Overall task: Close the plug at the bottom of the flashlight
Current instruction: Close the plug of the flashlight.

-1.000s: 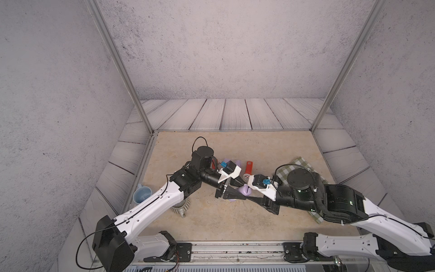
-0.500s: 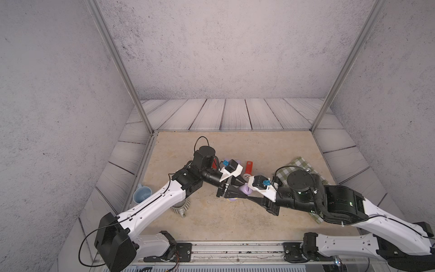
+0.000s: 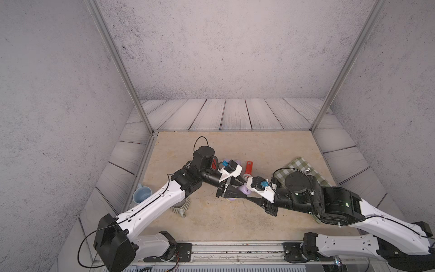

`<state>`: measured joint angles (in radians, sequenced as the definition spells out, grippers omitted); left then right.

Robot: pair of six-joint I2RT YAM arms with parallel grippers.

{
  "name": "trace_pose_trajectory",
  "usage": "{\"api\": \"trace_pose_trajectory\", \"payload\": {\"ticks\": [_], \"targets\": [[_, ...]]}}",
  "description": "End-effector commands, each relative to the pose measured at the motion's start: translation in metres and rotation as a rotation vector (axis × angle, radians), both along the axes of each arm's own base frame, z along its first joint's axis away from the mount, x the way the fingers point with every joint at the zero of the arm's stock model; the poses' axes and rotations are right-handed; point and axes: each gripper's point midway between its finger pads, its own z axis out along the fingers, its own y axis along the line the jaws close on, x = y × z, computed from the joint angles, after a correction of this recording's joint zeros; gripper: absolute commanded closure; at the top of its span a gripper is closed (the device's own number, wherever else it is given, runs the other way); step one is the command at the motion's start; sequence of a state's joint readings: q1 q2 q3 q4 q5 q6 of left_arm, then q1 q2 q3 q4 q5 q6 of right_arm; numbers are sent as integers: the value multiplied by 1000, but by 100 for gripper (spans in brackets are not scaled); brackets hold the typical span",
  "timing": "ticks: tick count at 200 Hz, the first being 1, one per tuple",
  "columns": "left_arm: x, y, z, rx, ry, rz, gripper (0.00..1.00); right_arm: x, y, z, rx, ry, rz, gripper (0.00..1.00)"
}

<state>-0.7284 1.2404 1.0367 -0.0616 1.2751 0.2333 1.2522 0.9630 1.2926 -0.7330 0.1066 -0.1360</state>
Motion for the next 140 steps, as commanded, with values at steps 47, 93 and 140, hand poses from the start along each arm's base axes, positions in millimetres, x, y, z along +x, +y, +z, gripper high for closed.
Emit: {"api": "trace_pose_trajectory", "payload": {"ticks": [47,93,140], "targets": [[-6,6,20,-53,-58,-15,100,7,-16,20,9,-75,-43,48],[-5,5,18,-49,-53,-16,100,1,-5,16,26,-44,-2,41],[-5,5,17,-46,-47,-20,100,0,4,8,17,-29,12,43]]}}
